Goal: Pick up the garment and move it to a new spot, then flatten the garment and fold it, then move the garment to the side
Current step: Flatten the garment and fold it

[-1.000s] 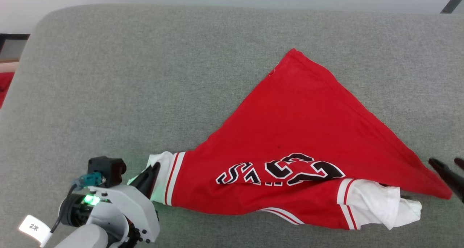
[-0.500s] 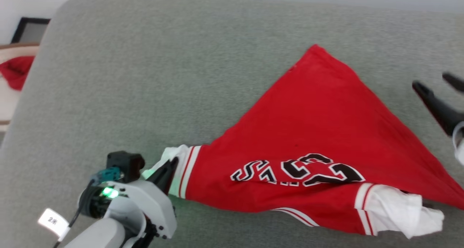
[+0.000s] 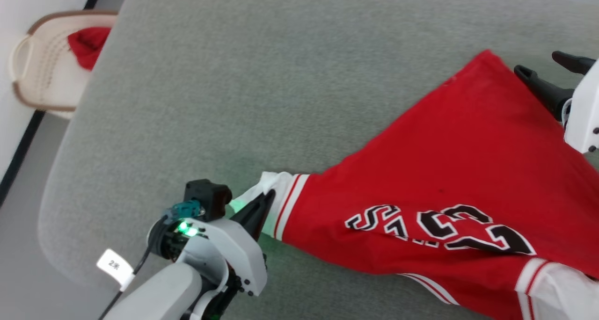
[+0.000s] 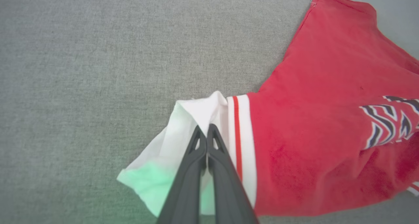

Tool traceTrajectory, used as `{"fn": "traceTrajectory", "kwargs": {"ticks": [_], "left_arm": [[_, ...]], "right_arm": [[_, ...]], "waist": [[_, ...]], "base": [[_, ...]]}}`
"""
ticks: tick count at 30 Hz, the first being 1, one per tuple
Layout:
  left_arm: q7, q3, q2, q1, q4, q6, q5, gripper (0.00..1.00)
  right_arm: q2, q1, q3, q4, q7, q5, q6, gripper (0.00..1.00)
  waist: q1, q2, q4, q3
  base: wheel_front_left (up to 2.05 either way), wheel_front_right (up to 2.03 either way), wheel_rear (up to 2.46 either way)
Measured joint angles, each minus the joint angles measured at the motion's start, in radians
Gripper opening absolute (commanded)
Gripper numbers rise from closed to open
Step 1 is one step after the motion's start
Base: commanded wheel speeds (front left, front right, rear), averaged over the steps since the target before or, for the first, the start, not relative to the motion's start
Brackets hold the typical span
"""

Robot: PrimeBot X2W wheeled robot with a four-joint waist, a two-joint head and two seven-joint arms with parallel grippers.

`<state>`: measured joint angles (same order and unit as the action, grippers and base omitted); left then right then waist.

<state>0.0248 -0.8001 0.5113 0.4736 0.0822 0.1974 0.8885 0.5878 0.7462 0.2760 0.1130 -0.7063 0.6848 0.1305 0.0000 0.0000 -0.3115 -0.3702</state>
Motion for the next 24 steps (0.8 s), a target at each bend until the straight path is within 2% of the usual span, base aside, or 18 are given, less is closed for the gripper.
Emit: {"fn": "traceTrajectory", "kwargs": {"ticks": [12,22,23,24], "left_arm": [[-0.034,-0.027,-0.078,0.055,0.090,-0.061,-0.001,0.00],[-0.060,-0.034,-0.117,0.081,0.149,-0.097,-0.001,0.00],[-0.061,-0.034,-0.120,0.083,0.154,-0.100,0.000,0.00],[-0.064,-0.035,-0.122,0.084,0.158,-0.101,0.000,0.00]], "right_arm": [[0.035,0.198,0.179,0.304,-0.117,0.000,0.000,1.00],[0.029,0.337,0.262,0.458,-0.206,-0.006,0.001,1.00],[0.024,0.348,0.264,0.476,-0.222,-0.004,0.001,0.88],[0.020,0.358,0.269,0.486,-0.238,-0.004,0.001,0.35]], "waist": [[0.0000,0.0000,-0.106,-0.071],[0.0000,0.0000,-0.148,-0.116],[0.0001,0.0000,-0.150,-0.118],[0.0000,0.0000,-0.151,-0.119]], "base": [[0.00,0.00,0.00],[0.00,0.00,0.00],[0.00,0.00,0.00],[0.00,0.00,0.00]]}}
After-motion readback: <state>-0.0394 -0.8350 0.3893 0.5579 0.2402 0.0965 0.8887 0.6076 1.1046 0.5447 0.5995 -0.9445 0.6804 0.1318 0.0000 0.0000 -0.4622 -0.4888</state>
